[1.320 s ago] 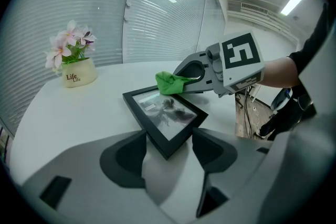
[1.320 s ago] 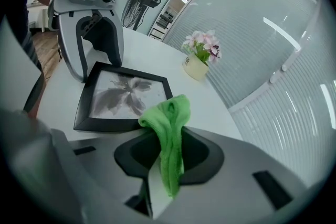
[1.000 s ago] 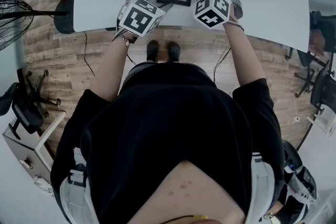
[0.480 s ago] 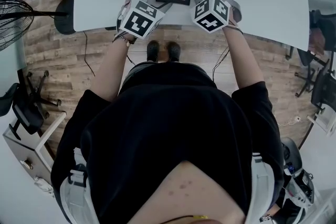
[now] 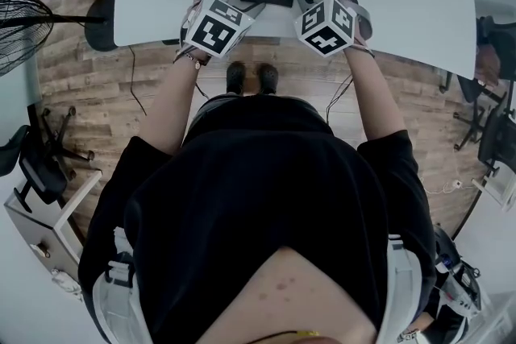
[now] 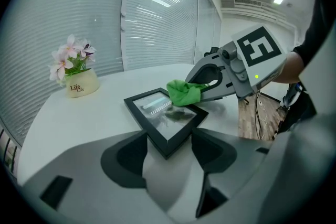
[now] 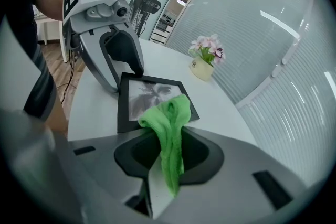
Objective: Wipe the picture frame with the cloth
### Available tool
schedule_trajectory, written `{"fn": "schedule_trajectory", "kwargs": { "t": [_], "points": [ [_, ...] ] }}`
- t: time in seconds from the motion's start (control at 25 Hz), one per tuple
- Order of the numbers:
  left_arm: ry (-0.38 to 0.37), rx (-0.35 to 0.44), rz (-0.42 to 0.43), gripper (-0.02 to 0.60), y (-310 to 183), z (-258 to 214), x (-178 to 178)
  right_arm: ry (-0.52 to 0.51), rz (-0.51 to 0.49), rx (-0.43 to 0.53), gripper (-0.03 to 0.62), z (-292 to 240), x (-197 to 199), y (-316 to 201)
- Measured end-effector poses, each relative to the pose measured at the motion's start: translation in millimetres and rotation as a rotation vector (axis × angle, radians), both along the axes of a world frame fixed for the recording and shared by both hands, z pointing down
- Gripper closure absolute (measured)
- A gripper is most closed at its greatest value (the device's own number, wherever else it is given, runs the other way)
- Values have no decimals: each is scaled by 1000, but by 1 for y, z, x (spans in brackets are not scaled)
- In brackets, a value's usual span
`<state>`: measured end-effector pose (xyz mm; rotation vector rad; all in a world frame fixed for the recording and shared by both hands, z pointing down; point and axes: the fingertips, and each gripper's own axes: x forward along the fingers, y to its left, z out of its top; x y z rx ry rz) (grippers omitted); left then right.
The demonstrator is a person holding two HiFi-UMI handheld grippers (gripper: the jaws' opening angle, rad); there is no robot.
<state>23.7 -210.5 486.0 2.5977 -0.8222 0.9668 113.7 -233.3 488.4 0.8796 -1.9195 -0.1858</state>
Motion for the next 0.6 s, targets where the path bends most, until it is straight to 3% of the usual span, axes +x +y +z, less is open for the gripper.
{"fn": "schedule_trajectory", "kwargs": {
  "t": [0.6],
  "points": [
    [-3,2,0,305,1,0,-2,0,-28,-43,500,1,-7,26]
  ]
}}
